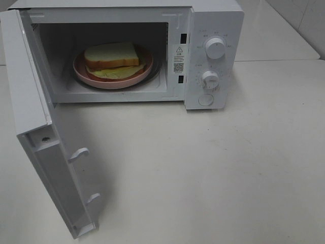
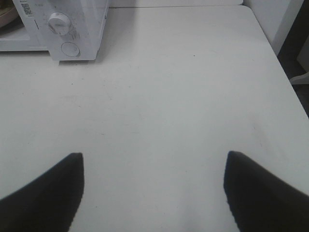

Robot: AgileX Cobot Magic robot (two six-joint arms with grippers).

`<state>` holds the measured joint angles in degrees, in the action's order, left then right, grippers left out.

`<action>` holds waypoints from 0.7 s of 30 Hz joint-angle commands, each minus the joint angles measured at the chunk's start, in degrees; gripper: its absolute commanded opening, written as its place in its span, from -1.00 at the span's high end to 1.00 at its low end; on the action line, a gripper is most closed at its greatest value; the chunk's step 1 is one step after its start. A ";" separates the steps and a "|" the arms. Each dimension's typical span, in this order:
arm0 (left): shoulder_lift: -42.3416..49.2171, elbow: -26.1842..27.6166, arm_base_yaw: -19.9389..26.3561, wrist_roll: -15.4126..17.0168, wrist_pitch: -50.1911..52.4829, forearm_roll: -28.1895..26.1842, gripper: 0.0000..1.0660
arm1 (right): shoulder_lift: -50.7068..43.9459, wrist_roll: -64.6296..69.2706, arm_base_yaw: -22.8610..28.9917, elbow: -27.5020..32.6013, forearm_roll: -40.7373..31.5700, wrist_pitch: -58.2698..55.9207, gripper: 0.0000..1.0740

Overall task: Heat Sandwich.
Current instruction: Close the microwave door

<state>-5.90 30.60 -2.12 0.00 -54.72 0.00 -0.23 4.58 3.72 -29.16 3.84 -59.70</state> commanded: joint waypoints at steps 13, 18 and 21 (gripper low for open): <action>-17.19 0.23 0.11 0.34 15.30 0.80 0.90 | -1.49 -0.69 -0.34 0.17 -0.17 0.29 -0.42; -22.46 -2.81 0.11 0.34 26.30 0.80 0.99 | -1.49 -0.69 -0.34 0.17 -0.17 0.29 -0.42; -25.73 -5.67 0.11 0.34 33.29 0.80 0.99 | -1.49 -0.69 -0.34 0.17 -0.17 0.29 -0.42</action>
<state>-30.08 26.18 -2.12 0.00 -26.36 0.63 -0.23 4.58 3.72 -29.16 3.84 -59.70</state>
